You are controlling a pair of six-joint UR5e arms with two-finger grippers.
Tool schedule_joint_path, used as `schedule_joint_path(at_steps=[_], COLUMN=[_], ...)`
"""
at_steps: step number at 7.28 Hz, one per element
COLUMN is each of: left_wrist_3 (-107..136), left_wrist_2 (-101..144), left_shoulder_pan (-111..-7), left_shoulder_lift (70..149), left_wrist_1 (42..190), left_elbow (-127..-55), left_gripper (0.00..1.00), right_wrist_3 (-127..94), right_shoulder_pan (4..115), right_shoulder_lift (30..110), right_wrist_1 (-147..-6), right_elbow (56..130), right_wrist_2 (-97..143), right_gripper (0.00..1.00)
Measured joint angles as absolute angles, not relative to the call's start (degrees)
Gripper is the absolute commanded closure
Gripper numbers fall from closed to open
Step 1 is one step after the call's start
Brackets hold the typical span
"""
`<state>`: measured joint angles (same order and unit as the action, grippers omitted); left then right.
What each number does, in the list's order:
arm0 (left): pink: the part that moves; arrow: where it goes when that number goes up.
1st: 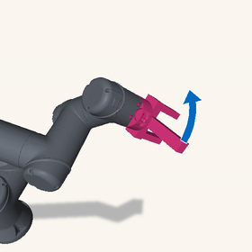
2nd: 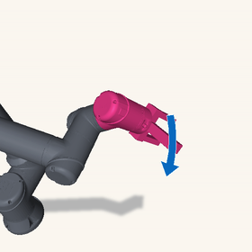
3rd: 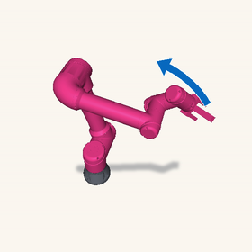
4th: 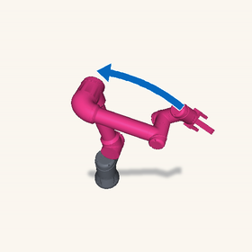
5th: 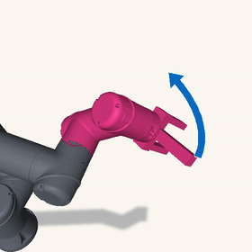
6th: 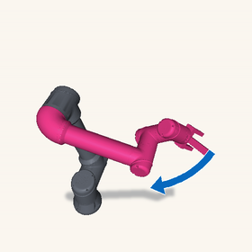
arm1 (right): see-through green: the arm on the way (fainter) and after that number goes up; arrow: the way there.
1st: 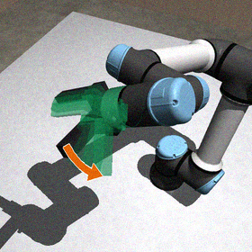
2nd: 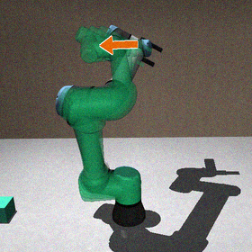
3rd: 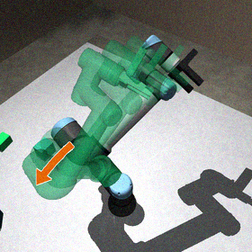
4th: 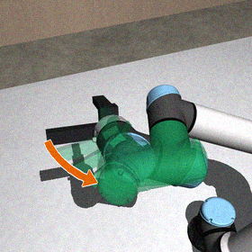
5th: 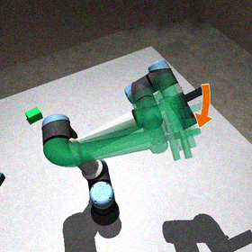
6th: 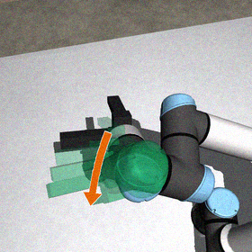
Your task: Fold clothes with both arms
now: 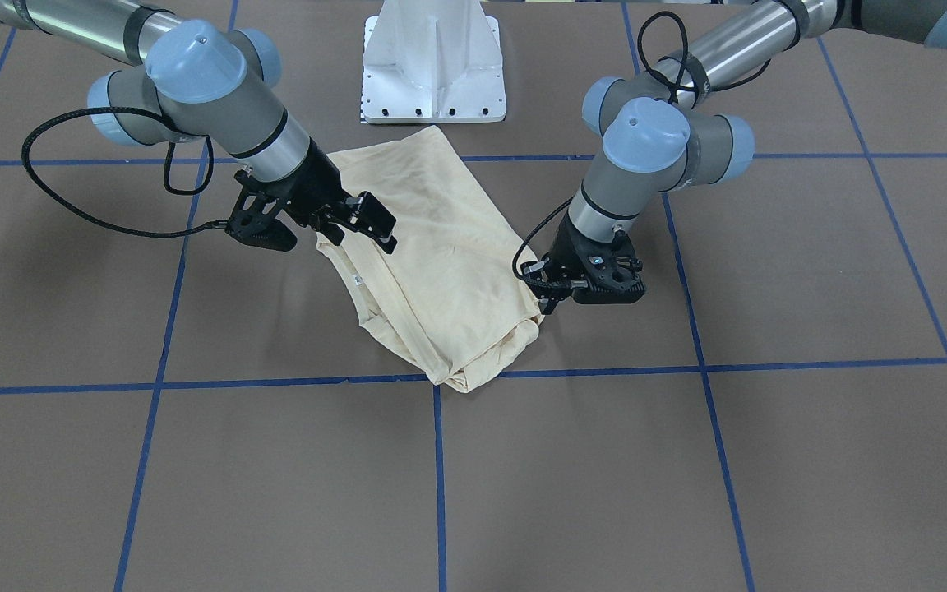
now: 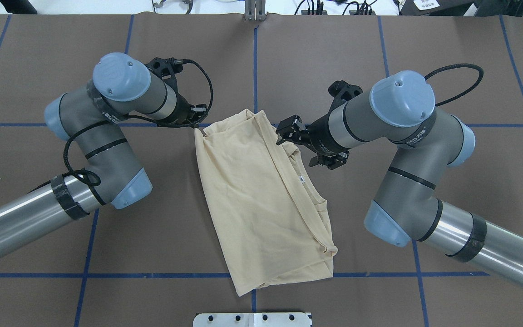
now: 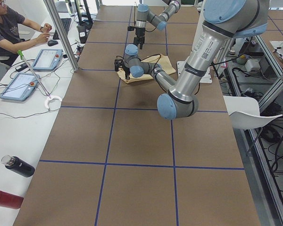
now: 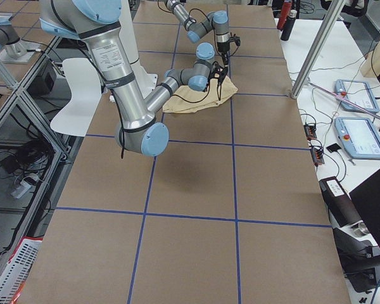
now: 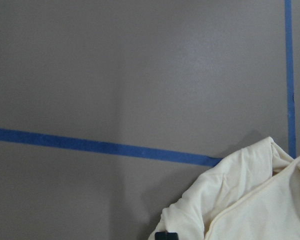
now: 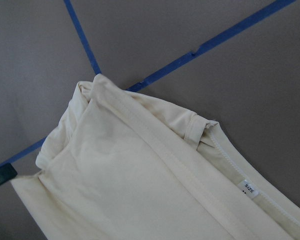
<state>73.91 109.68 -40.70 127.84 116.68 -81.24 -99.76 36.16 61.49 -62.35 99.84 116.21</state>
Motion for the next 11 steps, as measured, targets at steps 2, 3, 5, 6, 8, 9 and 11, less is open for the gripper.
schedule_joint_path(at_steps=[2, 3, 5, 6, 8, 9, 11], left_wrist_3=[71.9, 71.5, 71.3, 71.2, 71.1, 71.0, 70.6], left_wrist_2=[109.5, 108.6, 106.4, 105.5, 104.0, 103.7, 102.7], left_shoulder_pan=[-42.7, -43.2, -43.7, -44.0, -44.4, -44.5, -44.7], left_shoulder_lift=[131.3, 133.3, 136.0, 136.5, 137.0, 137.1, 137.1], left_wrist_1=[118.1, 120.1, 125.6, 127.3, 129.2, 130.2, 131.1], left_elbow=[-75.5, -72.0, -65.2, -63.2, -61.2, -60.3, -59.5], left_gripper=[1.0, 1.0, 1.0, 1.0, 1.0, 1.0, 1.0], right_wrist_3=[-99.8, -99.8, -99.8, -99.8, -99.8, -99.8, -99.8], right_shoulder_pan=[36.1, 36.1, 36.2, 36.2, 36.2, 36.2, 36.2], right_shoulder_lift=[61.5, 61.6, 61.7, 61.7, 61.9, 61.9, 62.0], right_wrist_1=[-62.3, -62.3, -62.3, -62.3, -62.4, -62.4, -62.4], right_elbow=[99.8, 99.8, 99.9, 99.9, 99.9, 99.9, 100.0], right_wrist_2=[116.0, 115.8, 115.5, 115.3, 115.2, 115.1, 115.1], right_gripper=[0.0, 0.0, 0.0, 0.0, 0.0, 0.0, 0.0])
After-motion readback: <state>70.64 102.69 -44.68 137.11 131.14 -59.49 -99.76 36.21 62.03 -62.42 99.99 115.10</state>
